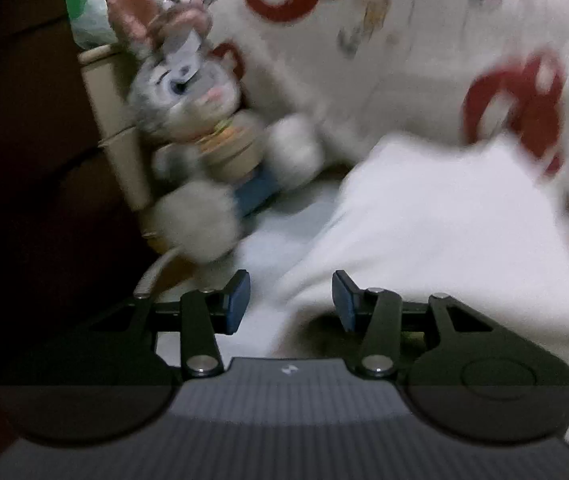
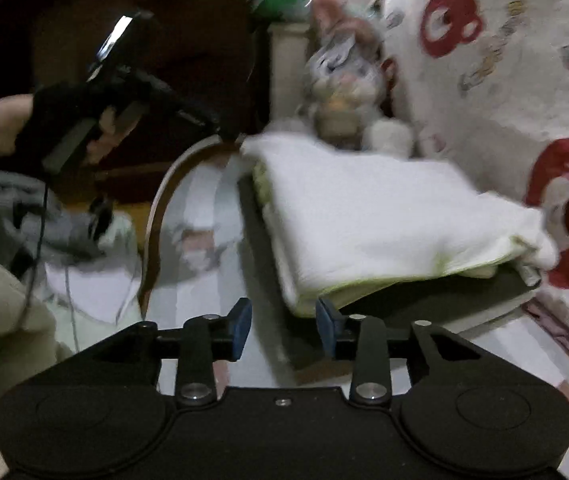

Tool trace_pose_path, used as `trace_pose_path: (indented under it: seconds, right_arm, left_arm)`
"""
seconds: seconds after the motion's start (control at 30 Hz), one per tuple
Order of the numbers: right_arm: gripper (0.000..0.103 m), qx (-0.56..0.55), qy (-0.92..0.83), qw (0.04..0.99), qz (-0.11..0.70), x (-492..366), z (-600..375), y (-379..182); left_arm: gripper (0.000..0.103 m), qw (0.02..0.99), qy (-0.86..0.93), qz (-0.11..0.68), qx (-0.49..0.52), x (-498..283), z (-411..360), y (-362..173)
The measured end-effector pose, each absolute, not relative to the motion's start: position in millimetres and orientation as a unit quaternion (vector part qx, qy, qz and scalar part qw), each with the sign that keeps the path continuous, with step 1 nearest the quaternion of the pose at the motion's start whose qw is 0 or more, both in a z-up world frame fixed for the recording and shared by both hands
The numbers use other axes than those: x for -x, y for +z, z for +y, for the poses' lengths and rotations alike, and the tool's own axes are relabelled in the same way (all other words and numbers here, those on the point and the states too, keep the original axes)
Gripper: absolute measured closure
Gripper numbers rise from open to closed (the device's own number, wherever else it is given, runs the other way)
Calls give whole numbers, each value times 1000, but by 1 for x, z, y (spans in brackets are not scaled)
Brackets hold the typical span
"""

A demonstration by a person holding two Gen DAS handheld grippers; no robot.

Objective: Fold clothes

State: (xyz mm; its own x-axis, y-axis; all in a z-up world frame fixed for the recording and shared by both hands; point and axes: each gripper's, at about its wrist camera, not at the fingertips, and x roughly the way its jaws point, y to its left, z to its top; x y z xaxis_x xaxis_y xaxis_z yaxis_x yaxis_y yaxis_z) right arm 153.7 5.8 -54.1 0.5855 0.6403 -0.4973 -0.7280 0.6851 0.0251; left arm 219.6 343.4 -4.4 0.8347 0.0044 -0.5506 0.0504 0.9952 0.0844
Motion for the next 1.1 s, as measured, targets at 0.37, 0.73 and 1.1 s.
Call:
trace_pose_path:
  seconds: [0.37,0.73,1.1]
  right_arm:
    - [59,47,333,909,247,-199,39,-64]
    - [57,41,363,882,297,-193,39,-100]
    - [56,30,358,874,328,-175,4,-108]
  left_arm:
    - [51,936,-63,343,-32,-318,298,-51]
    - [39,941,17,338,14,-297,363,-84]
    - [36,939,29,331,-92,-263,343,-83]
